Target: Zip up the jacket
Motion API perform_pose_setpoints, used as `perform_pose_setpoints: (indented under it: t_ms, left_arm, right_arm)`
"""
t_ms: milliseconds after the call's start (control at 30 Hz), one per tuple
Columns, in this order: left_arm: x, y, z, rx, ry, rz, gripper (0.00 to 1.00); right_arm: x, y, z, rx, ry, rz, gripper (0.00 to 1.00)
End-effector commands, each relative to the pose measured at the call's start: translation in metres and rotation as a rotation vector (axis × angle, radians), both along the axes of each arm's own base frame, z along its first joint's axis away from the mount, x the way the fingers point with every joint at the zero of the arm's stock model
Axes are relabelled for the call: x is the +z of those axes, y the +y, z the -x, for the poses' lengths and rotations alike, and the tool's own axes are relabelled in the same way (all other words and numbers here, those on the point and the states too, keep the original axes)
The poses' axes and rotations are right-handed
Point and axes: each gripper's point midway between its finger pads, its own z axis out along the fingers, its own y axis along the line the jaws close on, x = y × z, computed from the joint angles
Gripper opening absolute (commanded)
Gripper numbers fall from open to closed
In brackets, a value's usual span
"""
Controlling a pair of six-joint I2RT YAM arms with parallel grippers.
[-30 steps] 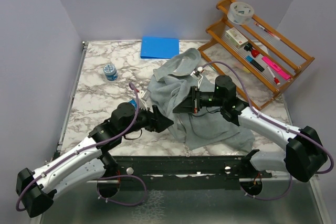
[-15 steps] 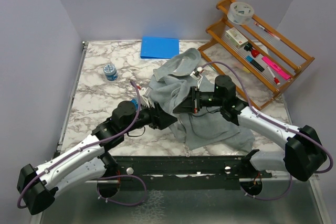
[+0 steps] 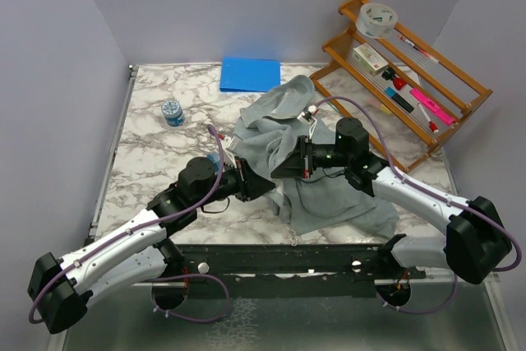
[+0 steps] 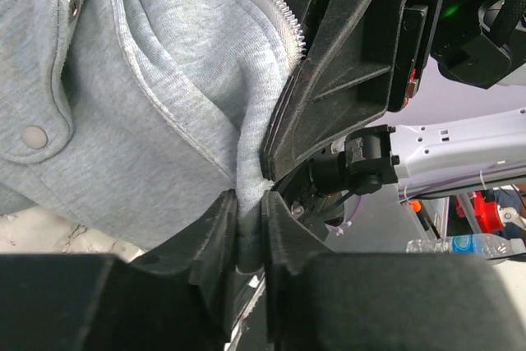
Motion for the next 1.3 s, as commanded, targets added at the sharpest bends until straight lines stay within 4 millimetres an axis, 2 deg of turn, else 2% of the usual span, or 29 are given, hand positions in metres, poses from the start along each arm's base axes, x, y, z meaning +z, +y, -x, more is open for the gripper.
perform_pose_setpoints:
  t_ms: [0, 133, 200, 267, 400, 500, 633, 733, 833, 933, 1000, 1100, 1200, 1267]
  left_arm:
    - [0.008, -0.004, 0.006, -0.033, -0.017, 0.043, 0.15]
    - [0.006, -0.005, 0.006, -0.036, -0.014, 0.044, 0.0]
    - [0.005, -0.005, 0.005, -0.035, -0.012, 0.045, 0.0]
    - [0.004, -0.006, 0.005, -0.034, -0.008, 0.051, 0.0]
    - [0.0, -0.001, 0.0, 0.019, 0.01, 0.071, 0.0]
    - [-0.007, 0.005, -0.007, 0.085, 0.038, 0.077, 0.0]
    - [-0.023, 0.018, -0.019, 0.218, 0.113, 0.093, 0.0]
    - [-0.028, 0.026, -0.023, 0.278, 0.128, 0.132, 0.0]
    - [-0.028, 0.036, -0.029, 0.342, 0.117, 0.175, 0.0]
    - [-0.033, 0.052, -0.036, 0.429, 0.104, 0.145, 0.0]
    - [-0.036, 0.07, -0.042, 0.521, 0.102, 0.104, 0.0]
    - [-0.038, 0.088, -0.047, 0.599, 0.077, 0.053, 0.0]
    - [-0.045, 0.094, -0.049, 0.628, 0.081, 0.016, 0.0]
    - [-0.051, 0.092, -0.048, 0.62, 0.097, 0.004, 0.0]
  right_arm:
    - [-0.001, 0.001, 0.0, 0.015, -0.011, 0.015, 0.01]
    - [-0.001, 0.0, -0.003, -0.007, -0.019, 0.026, 0.01]
    - [-0.001, -0.002, -0.005, -0.026, -0.026, 0.035, 0.02]
    - [-0.002, -0.003, -0.007, -0.043, -0.031, 0.051, 0.1]
    - [-0.009, -0.01, -0.008, -0.088, -0.034, 0.097, 0.32]
    - [-0.017, -0.02, -0.012, -0.157, -0.043, 0.151, 0.41]
    - [-0.044, -0.049, -0.024, -0.348, -0.005, 0.325, 0.48]
    - [-0.068, -0.085, -0.033, -0.522, 0.025, 0.502, 0.53]
    - [-0.089, -0.117, -0.032, -0.629, 0.053, 0.657, 0.59]
    - [-0.103, -0.136, -0.026, -0.645, 0.061, 0.772, 0.61]
    - [-0.106, -0.132, -0.019, -0.586, 0.072, 0.788, 0.66]
    - [-0.109, -0.112, -0.003, -0.499, 0.081, 0.78, 0.68]
    - [-0.117, -0.093, 0.021, -0.46, 0.066, 0.836, 0.68]
    - [-0.128, -0.086, 0.037, -0.44, 0.085, 0.852, 0.64]
